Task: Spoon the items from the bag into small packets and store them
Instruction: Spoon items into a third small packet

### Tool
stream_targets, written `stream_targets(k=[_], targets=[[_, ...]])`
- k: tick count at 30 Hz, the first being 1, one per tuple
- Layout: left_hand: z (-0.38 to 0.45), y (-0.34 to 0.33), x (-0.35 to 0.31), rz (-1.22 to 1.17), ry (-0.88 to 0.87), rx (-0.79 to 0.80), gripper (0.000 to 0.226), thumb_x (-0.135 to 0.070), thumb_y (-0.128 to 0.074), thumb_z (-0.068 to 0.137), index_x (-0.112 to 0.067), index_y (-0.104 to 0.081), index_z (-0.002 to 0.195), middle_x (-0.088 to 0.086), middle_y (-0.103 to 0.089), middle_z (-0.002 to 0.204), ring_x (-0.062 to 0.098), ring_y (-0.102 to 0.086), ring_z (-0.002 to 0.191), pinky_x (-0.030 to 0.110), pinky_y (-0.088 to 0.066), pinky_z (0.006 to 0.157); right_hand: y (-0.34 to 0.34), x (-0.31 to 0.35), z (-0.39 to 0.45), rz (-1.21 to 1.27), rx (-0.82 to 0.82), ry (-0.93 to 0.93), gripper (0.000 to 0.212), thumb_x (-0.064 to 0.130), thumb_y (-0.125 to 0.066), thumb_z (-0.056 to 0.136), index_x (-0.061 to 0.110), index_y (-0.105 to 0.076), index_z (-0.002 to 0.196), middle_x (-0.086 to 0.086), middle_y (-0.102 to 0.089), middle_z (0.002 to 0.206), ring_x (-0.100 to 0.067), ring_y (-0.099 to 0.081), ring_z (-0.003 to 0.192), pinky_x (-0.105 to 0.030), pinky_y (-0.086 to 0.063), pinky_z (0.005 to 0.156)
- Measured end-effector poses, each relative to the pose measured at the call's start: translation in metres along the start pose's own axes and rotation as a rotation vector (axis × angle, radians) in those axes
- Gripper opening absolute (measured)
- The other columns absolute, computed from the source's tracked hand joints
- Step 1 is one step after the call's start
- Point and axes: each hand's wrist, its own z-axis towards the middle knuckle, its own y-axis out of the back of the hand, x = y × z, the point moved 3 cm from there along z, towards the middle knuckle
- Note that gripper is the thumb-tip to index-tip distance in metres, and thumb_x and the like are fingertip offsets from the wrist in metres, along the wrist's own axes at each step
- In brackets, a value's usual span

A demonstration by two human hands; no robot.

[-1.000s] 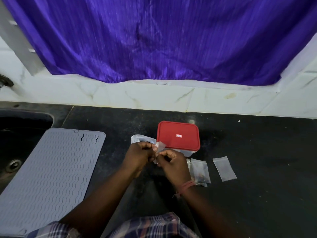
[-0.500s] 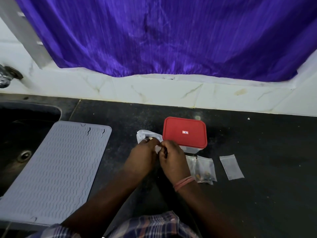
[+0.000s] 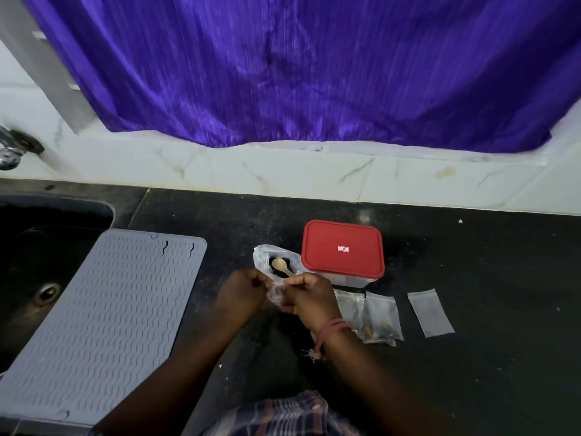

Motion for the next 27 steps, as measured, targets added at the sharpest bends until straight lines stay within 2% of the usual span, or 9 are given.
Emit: stream_targets(k=[4,8,13,17,19,21,23,25,27], targets=[[0.008,0.002,0.002,0.453,-0.094,-0.102,0.025,-0.017,-0.049,0.098,-0.016,-0.073,0.094,0.007,-0.071,0.096,0.023,-0.069,0.086,0.033,-0.056,0.08,0.002,-0.005,-0.004,-0.332,0.026,0.16,0.008,0.03,-0.068,0.088,0.026,-0.07,0.081,0.007,-0.074,0.082,-0.013,-0.071,0.08,-0.043,-0.06,0.082],[0.022,0.01,0.012,0.416,-0.08,-0.097,0.022,-0.018,-0.049,0.099,-0.018,-0.062,0.081,0.007,-0.064,0.09,0.019,-0.065,0.074,0.03,-0.053,0.068,0.006,0.007,0.001,-0.891,-0.192,0.579,0.011,0.022,-0.054,0.093,0.018,-0.064,0.096,-0.002,-0.065,0.097,-0.02,-0.062,0.088,-0.037,-0.052,0.079],[0.035,0.003,0.024,0.256,0.026,0.041,0.028,-0.007,-0.052,0.096,-0.02,-0.073,0.109,0.002,-0.071,0.104,0.021,-0.068,0.098,0.026,-0.049,0.078,-0.01,0.013,0.015,-1.318,-0.235,0.55,0.03,0.015,-0.046,0.096,0.015,-0.06,0.123,-0.01,-0.068,0.104,-0.028,-0.069,0.089,-0.038,-0.056,0.072],[0.039,-0.008,0.026,0.134,0.067,-0.019,0.035,-0.003,-0.042,0.099,-0.003,-0.075,0.11,0.015,-0.073,0.111,0.029,-0.067,0.103,0.03,-0.048,0.081,-0.015,0.02,0.027,-1.326,-0.144,0.432,0.03,0.005,-0.039,0.098,0.007,-0.058,0.12,-0.013,-0.068,0.113,-0.029,-0.068,0.102,-0.038,-0.053,0.082],[0.044,-0.013,0.028,0.047,0.151,-0.04,0.033,-0.007,-0.041,0.103,0.006,-0.069,0.116,0.023,-0.069,0.117,0.037,-0.064,0.113,0.039,-0.049,0.093,-0.015,0.021,0.027,-1.27,-0.136,0.413,0.029,0.006,-0.041,0.098,0.007,-0.06,0.12,-0.013,-0.069,0.115,-0.028,-0.067,0.105,-0.035,-0.05,0.084],[0.042,-0.021,0.026,0.002,0.23,-0.019,0.035,-0.015,-0.039,0.107,0.002,-0.063,0.125,0.019,-0.065,0.128,0.033,-0.061,0.12,0.038,-0.047,0.1,-0.013,0.023,0.026,-1.128,-0.131,0.354,0.028,0.014,-0.043,0.101,0.006,-0.065,0.116,-0.012,-0.071,0.113,-0.028,-0.066,0.106,-0.032,-0.046,0.084],[0.037,-0.03,0.022,-0.175,0.287,0.023,0.037,-0.029,-0.039,0.107,-0.007,-0.067,0.118,0.016,-0.066,0.123,0.027,-0.064,0.111,0.033,-0.047,0.092,-0.011,0.02,0.027,-0.979,-0.122,0.23,0.034,0.029,-0.045,0.103,0.006,-0.071,0.104,-0.014,-0.073,0.104,-0.031,-0.067,0.103,-0.031,-0.047,0.084],[0.032,-0.043,0.018,-0.357,0.298,0.185,0.038,-0.039,-0.04,0.107,-0.016,-0.067,0.095,0.013,-0.067,0.105,0.016,-0.066,0.084,0.027,-0.05,0.073,-0.01,0.013,0.029,-0.771,-0.105,0.114,0.037,0.038,-0.053,0.098,0.01,-0.075,0.087,-0.011,-0.075,0.085,-0.029,-0.071,0.086,-0.037,-0.057,0.082],[0.027,-0.057,0.017,-0.612,0.396,0.332,0.038,-0.034,-0.042,0.108,-0.012,-0.06,0.083,0.013,-0.061,0.083,0.014,-0.059,0.062,0.019,-0.051,0.053,-0.008,0.005,0.028,-0.546,-0.096,0.036,0.033,0.041,-0.062,0.091,0.014,-0.073,0.074,-0.006,-0.073,0.068,-0.024,-0.073,0.067,-0.046,-0.062,0.07]])
